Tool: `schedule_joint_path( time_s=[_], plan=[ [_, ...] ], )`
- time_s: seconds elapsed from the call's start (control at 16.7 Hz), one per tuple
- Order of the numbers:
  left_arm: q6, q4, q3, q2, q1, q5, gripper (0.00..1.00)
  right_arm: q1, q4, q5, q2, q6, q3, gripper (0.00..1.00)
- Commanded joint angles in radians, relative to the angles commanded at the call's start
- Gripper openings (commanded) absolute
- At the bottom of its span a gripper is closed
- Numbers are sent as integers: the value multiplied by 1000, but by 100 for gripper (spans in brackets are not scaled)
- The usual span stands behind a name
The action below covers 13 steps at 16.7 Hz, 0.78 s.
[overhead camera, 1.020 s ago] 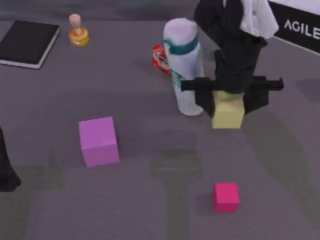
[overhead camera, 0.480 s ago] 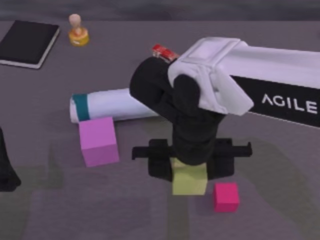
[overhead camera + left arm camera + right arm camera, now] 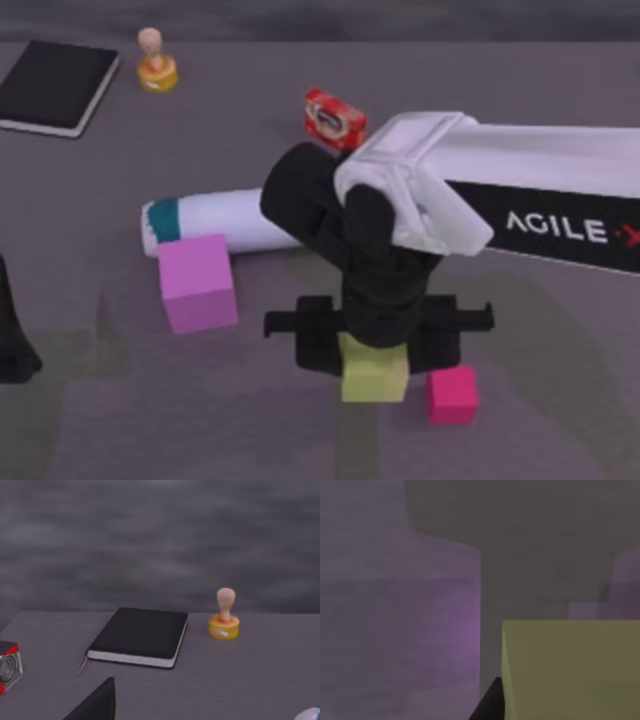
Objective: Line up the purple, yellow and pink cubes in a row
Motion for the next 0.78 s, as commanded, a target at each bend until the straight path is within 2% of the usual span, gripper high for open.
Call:
schedule_joint_path(
  time_s=[0.24,0.48,0.78],
  plan=[
    [0,0,0,0,0,0,100,2,131,0,44,3,-84,0],
    [0,0,0,0,0,0,100,2,142,1,49,4,-92,0],
    [0,0,0,0,0,0,100,2,142,1,49,4,-92,38]
  ],
)
